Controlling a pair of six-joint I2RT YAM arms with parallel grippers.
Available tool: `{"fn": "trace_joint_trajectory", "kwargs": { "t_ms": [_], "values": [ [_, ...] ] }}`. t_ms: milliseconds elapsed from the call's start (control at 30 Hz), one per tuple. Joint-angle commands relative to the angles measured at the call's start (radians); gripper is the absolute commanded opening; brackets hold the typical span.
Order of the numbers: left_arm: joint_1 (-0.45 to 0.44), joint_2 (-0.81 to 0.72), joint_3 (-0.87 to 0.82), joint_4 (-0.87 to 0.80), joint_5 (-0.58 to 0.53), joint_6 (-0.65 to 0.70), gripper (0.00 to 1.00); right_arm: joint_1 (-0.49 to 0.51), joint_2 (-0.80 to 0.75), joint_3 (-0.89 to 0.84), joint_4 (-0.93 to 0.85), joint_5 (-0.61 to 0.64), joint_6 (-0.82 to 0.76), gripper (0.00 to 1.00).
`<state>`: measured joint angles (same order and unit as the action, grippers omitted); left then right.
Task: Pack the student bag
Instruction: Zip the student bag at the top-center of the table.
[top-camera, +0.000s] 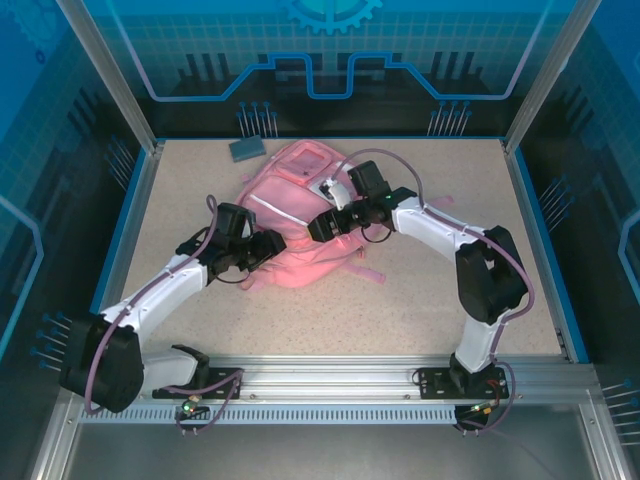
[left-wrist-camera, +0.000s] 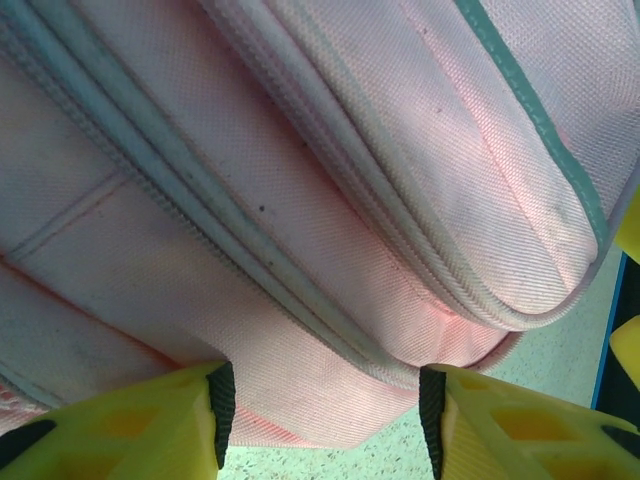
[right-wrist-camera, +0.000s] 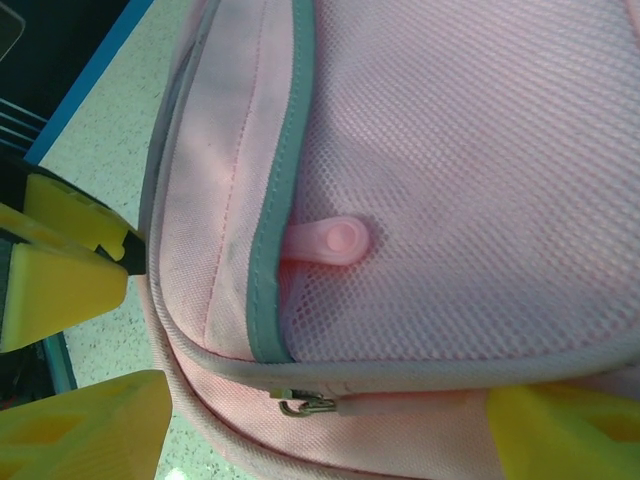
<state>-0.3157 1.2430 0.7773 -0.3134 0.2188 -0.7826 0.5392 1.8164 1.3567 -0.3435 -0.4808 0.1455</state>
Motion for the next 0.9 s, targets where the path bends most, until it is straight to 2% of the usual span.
{"fn": "trace_joint_trajectory", "kwargs": {
  "t_ms": [0,67,167,300,433,467,533,633,733,867],
  "values": [
    [0.006,0.021,0.03,0.021,0.03,0.019,0.52,0.026,0.003,0.007,-0.017,-0.076,-0.049,0.82],
    [0.006,0.031,0.031,0.03,0.034,0.018,0.51,0.034,-0.019,-0.016,-0.017,-0.087,-0.058,0.8],
    [0.006,0.045,0.033,0.042,0.038,0.018,0.49,0.042,-0.061,-0.055,-0.03,-0.097,-0.071,0.72],
    [0.006,0.057,0.04,0.046,0.036,0.022,0.49,0.058,-0.121,-0.121,-0.034,-0.125,-0.092,0.55],
    [0.006,0.056,0.038,0.047,0.03,0.025,0.49,0.062,-0.154,-0.158,0.001,-0.014,-0.064,0.46],
    [0.006,0.056,0.038,0.047,0.03,0.025,0.49,0.063,-0.158,-0.161,0.012,0.021,-0.053,0.46],
    [0.006,0.056,0.038,0.047,0.03,0.026,0.48,0.064,-0.16,-0.158,0.032,0.1,-0.03,0.53],
    [0.007,0.053,0.038,0.046,0.029,0.024,0.48,0.084,-0.142,-0.135,0.037,0.217,-0.02,0.59],
    [0.007,0.053,0.038,0.045,0.03,0.023,0.48,0.104,-0.105,-0.099,0.021,0.27,-0.039,0.59],
    [0.007,0.053,0.036,0.046,0.031,0.022,0.48,0.119,-0.055,-0.062,0.017,0.27,-0.058,0.56]
  ]
}}
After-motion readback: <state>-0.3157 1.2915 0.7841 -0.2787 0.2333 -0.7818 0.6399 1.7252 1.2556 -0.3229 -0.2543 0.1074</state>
